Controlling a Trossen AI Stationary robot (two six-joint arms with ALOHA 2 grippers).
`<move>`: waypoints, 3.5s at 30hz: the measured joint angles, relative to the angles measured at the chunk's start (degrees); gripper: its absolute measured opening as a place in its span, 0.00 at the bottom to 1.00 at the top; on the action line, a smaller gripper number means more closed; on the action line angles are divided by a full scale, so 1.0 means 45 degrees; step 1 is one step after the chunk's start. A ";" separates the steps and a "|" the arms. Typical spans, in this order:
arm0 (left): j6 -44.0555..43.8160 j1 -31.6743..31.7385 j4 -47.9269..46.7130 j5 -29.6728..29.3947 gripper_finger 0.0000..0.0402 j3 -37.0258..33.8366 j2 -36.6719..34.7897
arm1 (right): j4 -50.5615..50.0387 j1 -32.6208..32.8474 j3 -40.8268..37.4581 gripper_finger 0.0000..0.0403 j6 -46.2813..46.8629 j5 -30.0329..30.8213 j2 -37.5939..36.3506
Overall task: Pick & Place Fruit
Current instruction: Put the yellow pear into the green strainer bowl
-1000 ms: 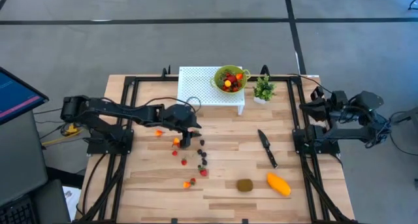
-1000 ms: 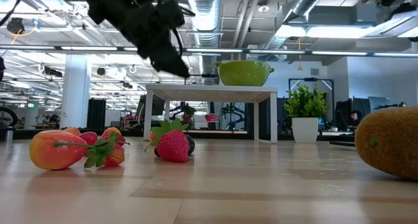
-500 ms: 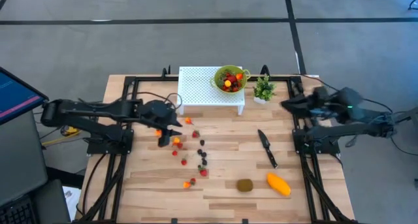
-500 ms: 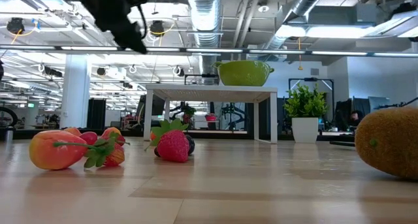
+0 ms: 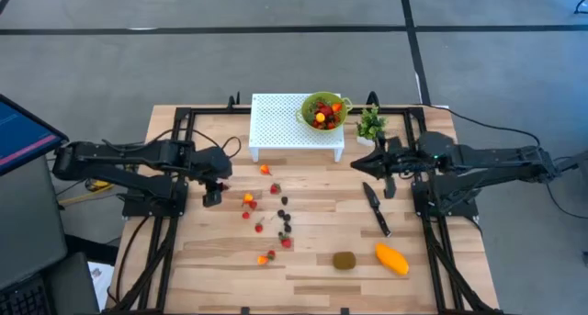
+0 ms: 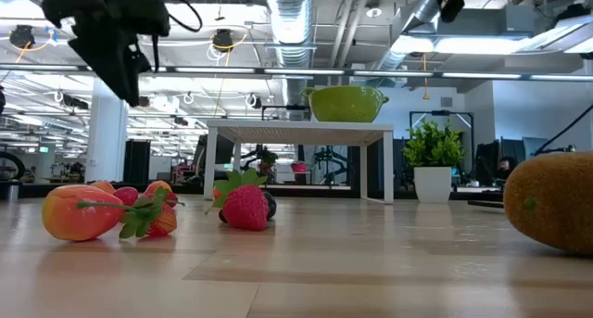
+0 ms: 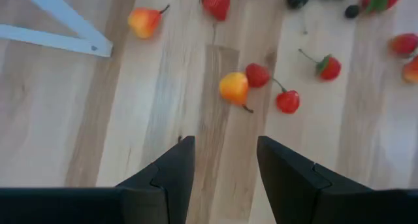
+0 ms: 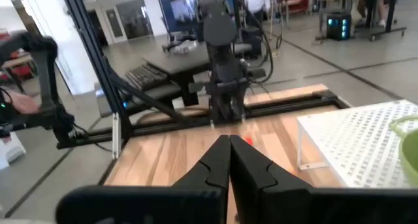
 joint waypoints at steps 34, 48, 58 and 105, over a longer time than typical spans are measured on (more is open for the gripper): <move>-0.0032 0.1054 -0.0123 -0.0657 0.56 -0.0707 0.5205 | 0.1631 0.0007 0.0024 0.00 -0.0103 -0.0102 0.2159; -0.0921 0.1054 0.0256 -0.0699 0.51 -0.0345 0.5728 | 0.1631 -0.0012 0.0024 0.00 -0.0127 -0.0102 0.2159; -0.1686 0.1132 0.0646 -0.1199 0.50 -0.0886 0.5727 | 0.1626 -0.0007 0.0024 0.00 -0.0137 -0.0101 0.2159; -0.2765 0.1128 0.1492 0.0408 0.27 -0.1105 0.6490 | 0.2500 0.1643 0.0029 0.00 -0.0125 0.1115 0.3011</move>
